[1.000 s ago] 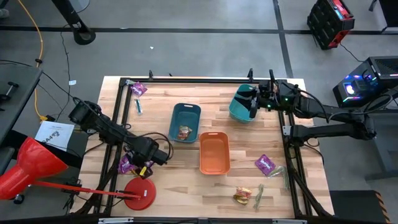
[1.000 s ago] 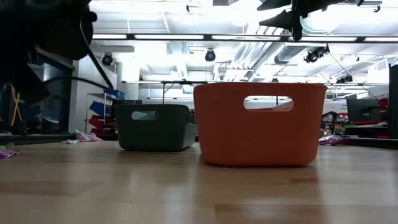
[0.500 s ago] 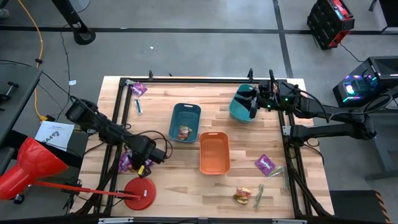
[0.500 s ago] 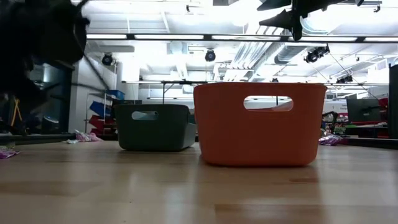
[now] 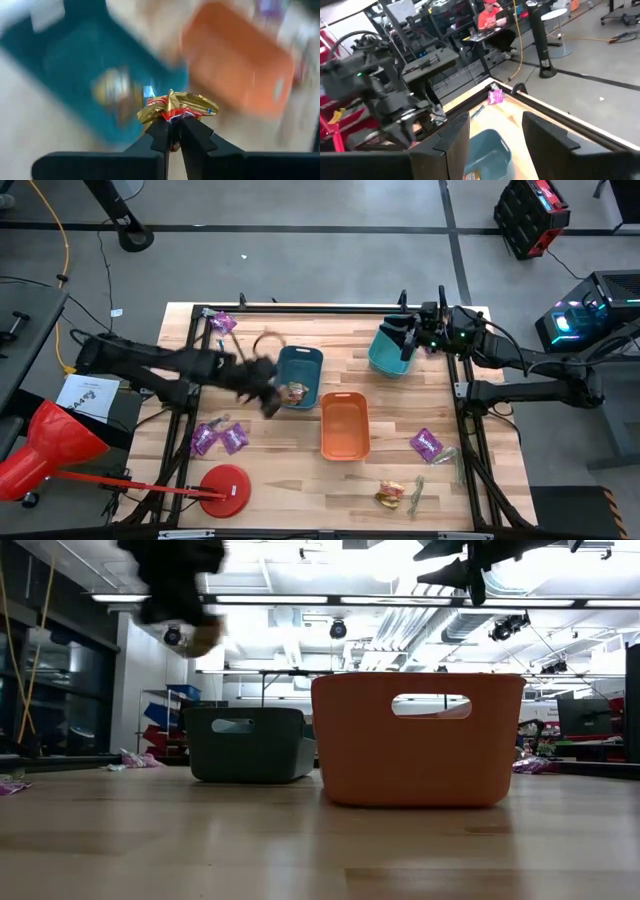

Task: Sort candy
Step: Put the yellow candy into the blue bin, then put the violet candy into the orange bin

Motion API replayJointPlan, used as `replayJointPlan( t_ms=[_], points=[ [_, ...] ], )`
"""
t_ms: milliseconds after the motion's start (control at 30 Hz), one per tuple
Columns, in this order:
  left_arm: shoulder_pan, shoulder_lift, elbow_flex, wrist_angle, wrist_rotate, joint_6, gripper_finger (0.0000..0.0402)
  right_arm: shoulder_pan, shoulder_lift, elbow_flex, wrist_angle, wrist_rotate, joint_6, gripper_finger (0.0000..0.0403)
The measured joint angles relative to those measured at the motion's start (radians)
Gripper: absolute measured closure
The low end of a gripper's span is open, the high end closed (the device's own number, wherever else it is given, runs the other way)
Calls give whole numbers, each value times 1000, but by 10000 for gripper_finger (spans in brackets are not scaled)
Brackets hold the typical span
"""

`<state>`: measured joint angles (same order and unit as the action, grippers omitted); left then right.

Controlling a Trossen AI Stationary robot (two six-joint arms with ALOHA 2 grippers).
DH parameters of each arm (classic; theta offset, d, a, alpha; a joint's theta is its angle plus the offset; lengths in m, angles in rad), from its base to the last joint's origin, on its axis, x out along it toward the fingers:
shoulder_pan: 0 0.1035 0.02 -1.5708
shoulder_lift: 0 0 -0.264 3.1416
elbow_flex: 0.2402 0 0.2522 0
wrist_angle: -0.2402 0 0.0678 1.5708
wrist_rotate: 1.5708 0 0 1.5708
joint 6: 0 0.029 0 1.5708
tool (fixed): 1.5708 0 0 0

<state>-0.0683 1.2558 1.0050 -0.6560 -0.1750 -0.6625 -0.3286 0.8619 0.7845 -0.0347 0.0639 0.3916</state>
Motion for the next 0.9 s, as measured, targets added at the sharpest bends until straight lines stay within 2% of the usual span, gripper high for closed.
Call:
replayJointPlan(
  t_ms=[133,300,500,600,733,800,900],
  points=[
    [130,111,0,109,53,142,357,-6,0,0,1,0,19,226],
    [206,234,45,-9,191,228,288,-6,0,0,1,-8,26,226],
    [204,243,118,-156,307,226,212,-6,0,0,0,-9,26,226],
    [147,204,122,-330,306,144,197,-6,0,0,-4,-9,11,226],
    [-10,179,121,-565,218,-41,193,-6,2,0,-17,-9,7,226],
    [-103,179,121,-608,208,-147,192,-6,2,0,-29,-12,-4,226],
    [-227,185,91,-566,218,-317,192,-6,2,0,-38,-12,-8,226]
  ],
)
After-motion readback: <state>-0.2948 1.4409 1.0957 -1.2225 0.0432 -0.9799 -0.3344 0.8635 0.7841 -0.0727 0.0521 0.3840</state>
